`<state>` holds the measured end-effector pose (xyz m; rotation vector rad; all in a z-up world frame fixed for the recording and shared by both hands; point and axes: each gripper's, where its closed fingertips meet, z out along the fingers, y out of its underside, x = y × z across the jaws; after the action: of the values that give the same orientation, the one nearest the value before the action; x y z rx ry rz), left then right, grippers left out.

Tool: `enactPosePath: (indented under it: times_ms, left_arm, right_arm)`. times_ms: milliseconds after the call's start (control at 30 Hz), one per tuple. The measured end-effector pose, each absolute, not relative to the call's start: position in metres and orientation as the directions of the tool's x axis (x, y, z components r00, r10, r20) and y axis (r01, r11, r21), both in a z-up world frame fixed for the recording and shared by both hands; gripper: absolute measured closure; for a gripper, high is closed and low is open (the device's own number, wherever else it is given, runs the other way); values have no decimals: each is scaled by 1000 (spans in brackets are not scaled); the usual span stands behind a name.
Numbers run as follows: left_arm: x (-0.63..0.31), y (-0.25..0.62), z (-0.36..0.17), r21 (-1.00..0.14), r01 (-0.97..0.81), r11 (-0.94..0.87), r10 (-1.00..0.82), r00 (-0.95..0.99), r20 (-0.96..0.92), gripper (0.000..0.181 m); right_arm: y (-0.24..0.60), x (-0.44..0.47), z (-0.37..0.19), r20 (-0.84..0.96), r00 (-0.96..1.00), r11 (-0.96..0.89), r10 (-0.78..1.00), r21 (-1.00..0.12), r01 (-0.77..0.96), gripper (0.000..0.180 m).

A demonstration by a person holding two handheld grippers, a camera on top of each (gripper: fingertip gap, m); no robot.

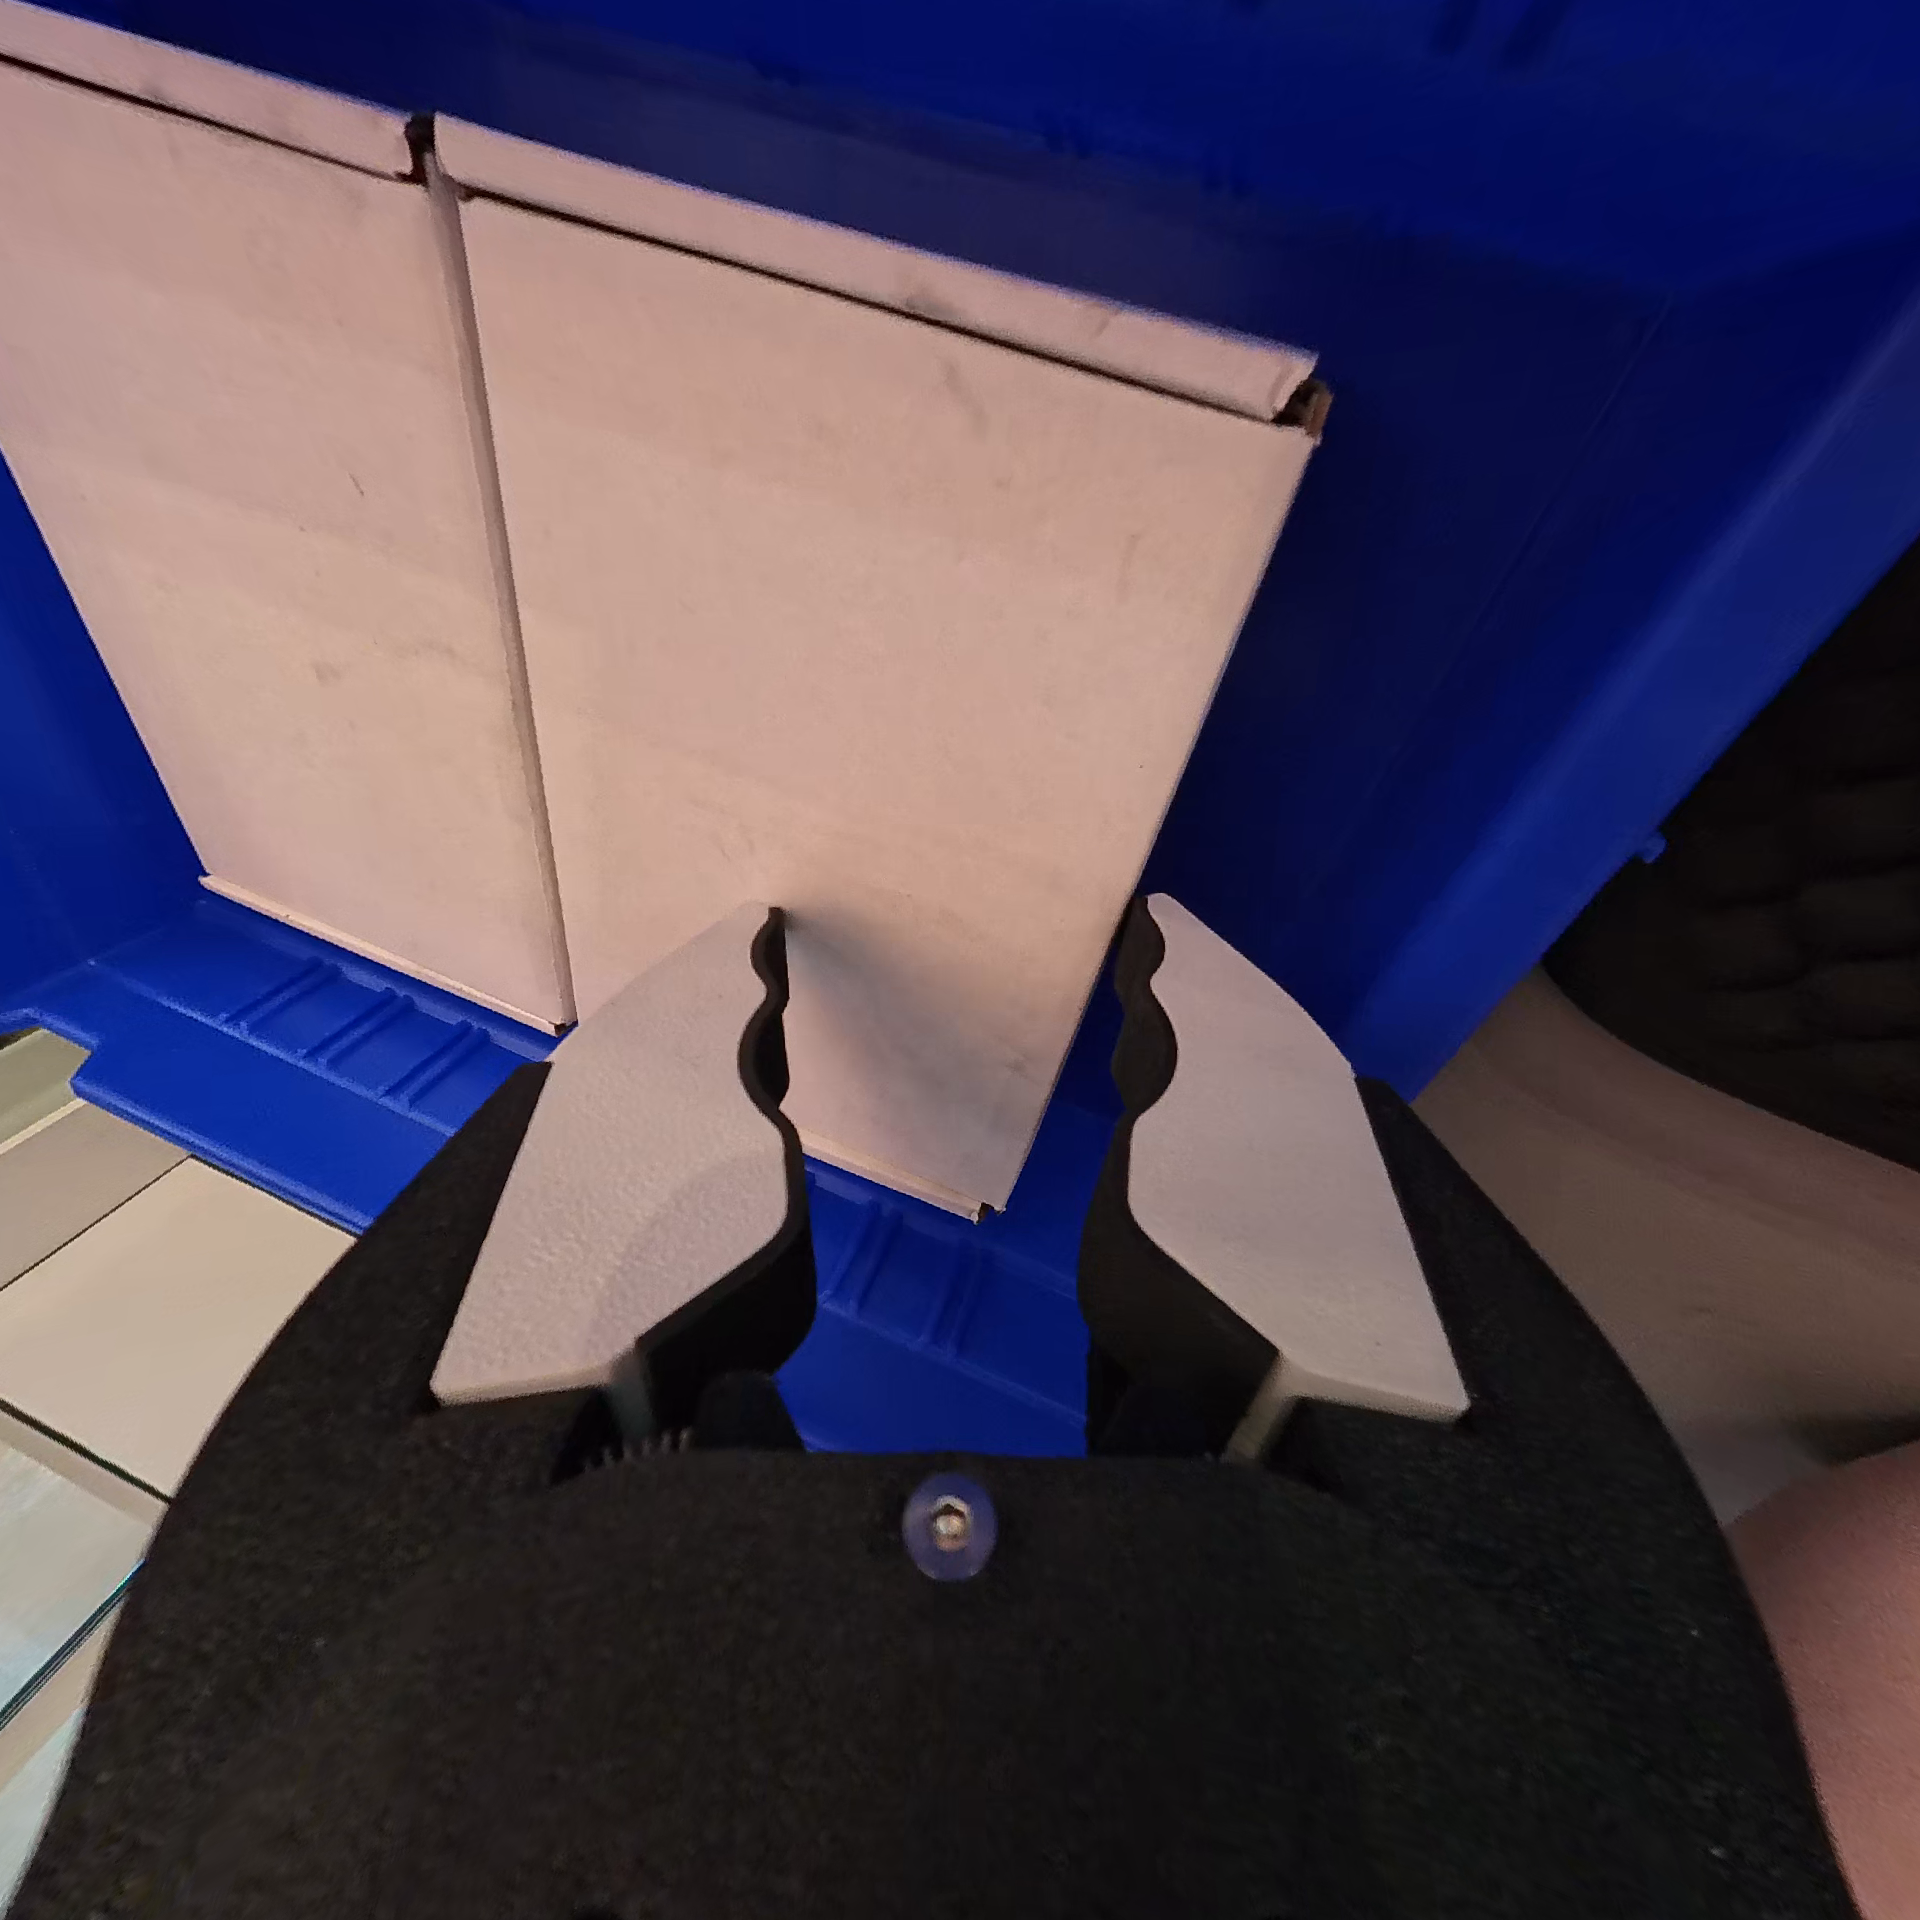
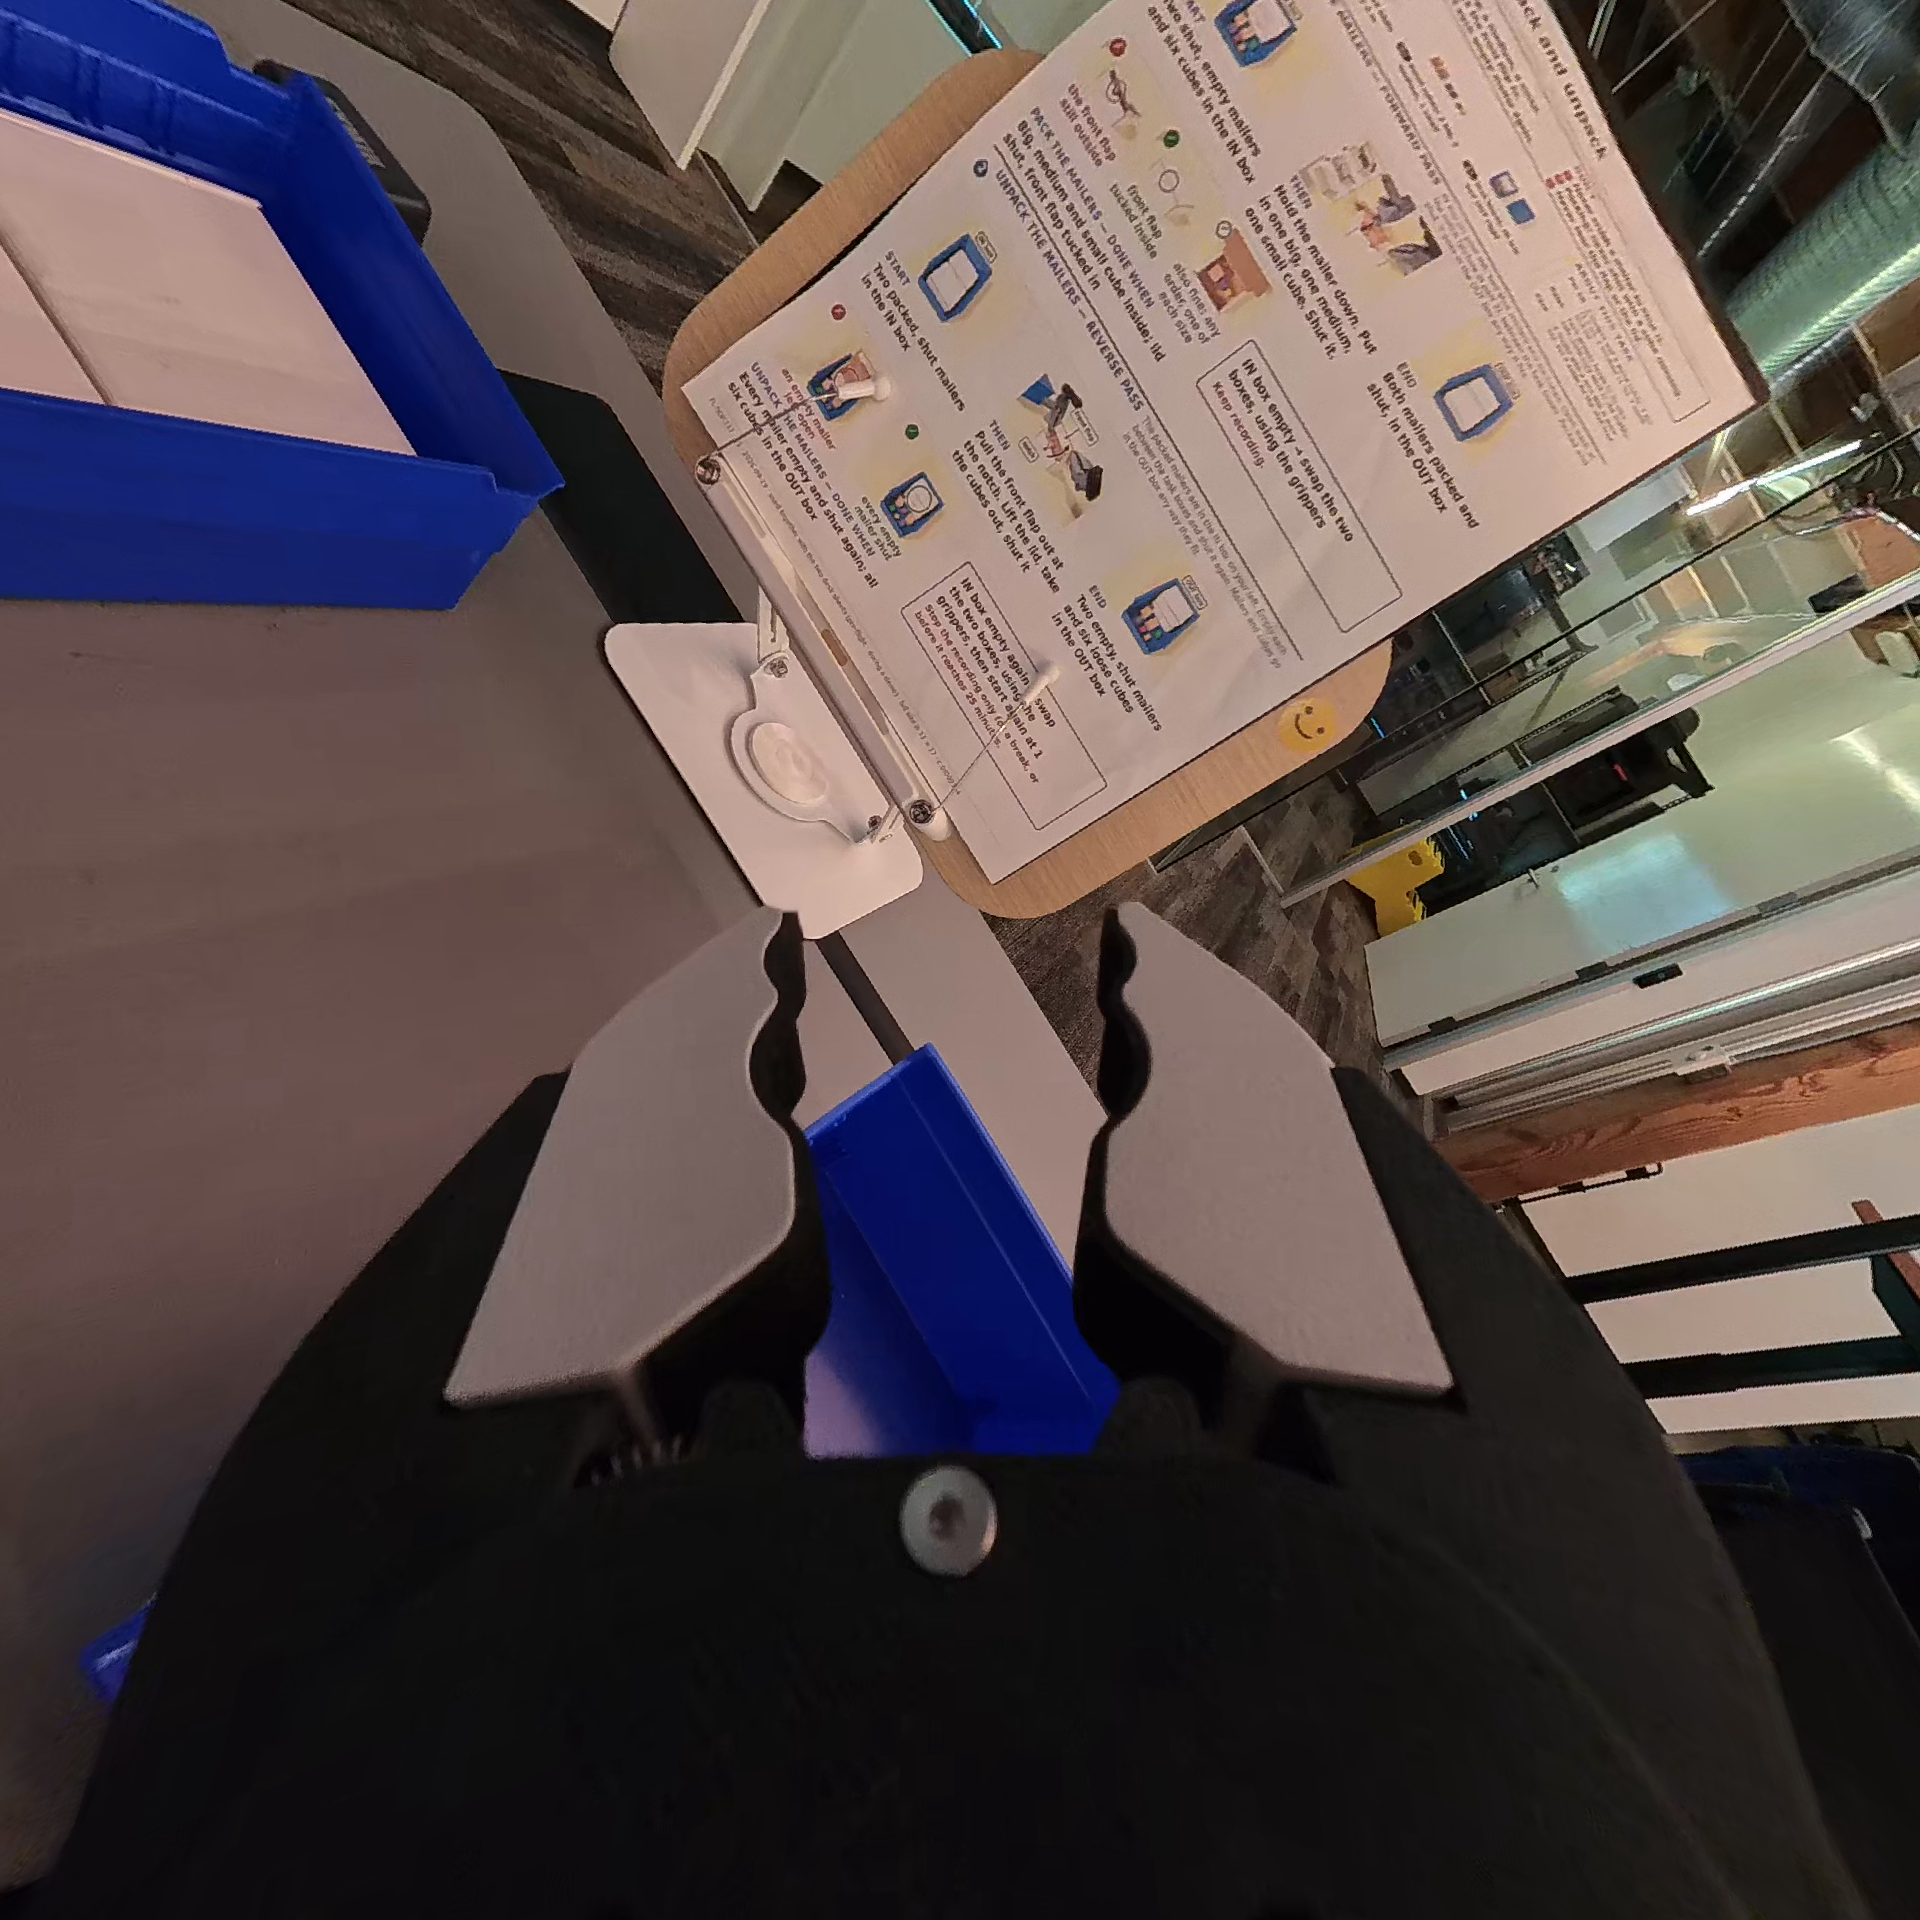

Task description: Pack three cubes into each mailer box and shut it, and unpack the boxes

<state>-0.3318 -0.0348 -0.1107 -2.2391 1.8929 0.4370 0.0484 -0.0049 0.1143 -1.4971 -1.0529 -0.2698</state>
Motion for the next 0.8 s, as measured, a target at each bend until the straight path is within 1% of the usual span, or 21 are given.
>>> enactPosePath:
  times_ms: [800]
  left_arm:
    - [-332,-35,-111,57,-983,-173,-933,145,-330,120]
  right_arm:
    - [-2,52,105,700,543,102,464,-652,752,125]
